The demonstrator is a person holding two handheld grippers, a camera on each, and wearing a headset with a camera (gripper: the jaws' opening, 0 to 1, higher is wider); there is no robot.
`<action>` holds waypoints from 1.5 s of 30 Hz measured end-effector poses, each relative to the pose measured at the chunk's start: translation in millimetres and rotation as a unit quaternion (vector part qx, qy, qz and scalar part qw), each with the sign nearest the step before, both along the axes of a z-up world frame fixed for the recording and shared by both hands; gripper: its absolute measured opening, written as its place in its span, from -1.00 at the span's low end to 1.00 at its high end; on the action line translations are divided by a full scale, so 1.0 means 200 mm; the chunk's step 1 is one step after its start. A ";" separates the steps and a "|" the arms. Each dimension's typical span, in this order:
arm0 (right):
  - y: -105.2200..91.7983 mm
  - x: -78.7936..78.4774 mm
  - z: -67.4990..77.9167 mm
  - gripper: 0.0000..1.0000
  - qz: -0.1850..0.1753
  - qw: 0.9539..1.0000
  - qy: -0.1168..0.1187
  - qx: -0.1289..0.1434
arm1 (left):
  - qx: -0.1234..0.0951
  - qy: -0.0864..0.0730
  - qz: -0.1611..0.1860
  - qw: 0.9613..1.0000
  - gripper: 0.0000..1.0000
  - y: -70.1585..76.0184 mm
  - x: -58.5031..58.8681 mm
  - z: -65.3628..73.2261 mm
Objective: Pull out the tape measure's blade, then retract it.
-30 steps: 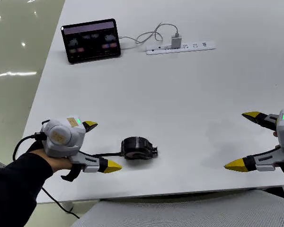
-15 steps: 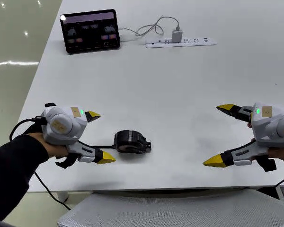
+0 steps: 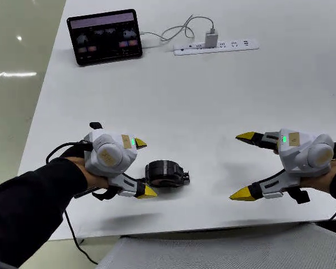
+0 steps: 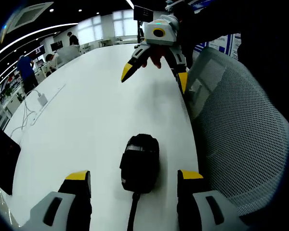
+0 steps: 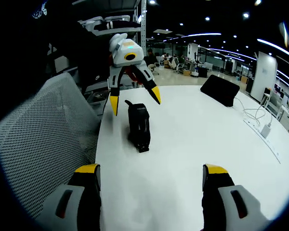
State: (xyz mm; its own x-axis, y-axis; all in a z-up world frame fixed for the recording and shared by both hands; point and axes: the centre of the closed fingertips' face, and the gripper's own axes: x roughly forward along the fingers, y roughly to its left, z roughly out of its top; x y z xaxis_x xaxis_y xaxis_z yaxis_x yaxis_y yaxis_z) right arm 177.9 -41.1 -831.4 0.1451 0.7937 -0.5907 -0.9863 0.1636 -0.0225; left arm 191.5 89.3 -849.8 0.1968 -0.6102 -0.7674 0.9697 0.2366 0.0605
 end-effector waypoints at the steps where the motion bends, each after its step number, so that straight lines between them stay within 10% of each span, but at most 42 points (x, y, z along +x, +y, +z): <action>1: 0.01 0.00 -0.01 0.63 0.005 1.000 -0.001 0.001 | 0.000 0.000 -0.004 1.000 0.33 -0.01 0.00 0.00; 19: 0.29 0.00 -0.17 0.30 0.043 0.999 0.023 0.014 | 0.046 -0.012 -0.021 0.999 -0.13 -0.08 0.00 -0.09; 24: 0.34 0.00 -0.20 0.23 0.051 0.998 0.029 0.011 | 0.046 -0.007 -0.021 0.999 -0.21 -0.11 0.01 -0.09; 29: 0.38 0.02 -0.27 0.04 0.052 0.998 0.038 -0.004 | 0.048 0.041 -0.011 0.998 -0.33 -0.12 -0.01 -0.12; 45: 0.40 0.02 -0.32 -0.51 0.079 0.996 0.016 -0.045 | 0.058 0.028 -0.009 0.998 -0.35 -0.12 -0.03 -0.12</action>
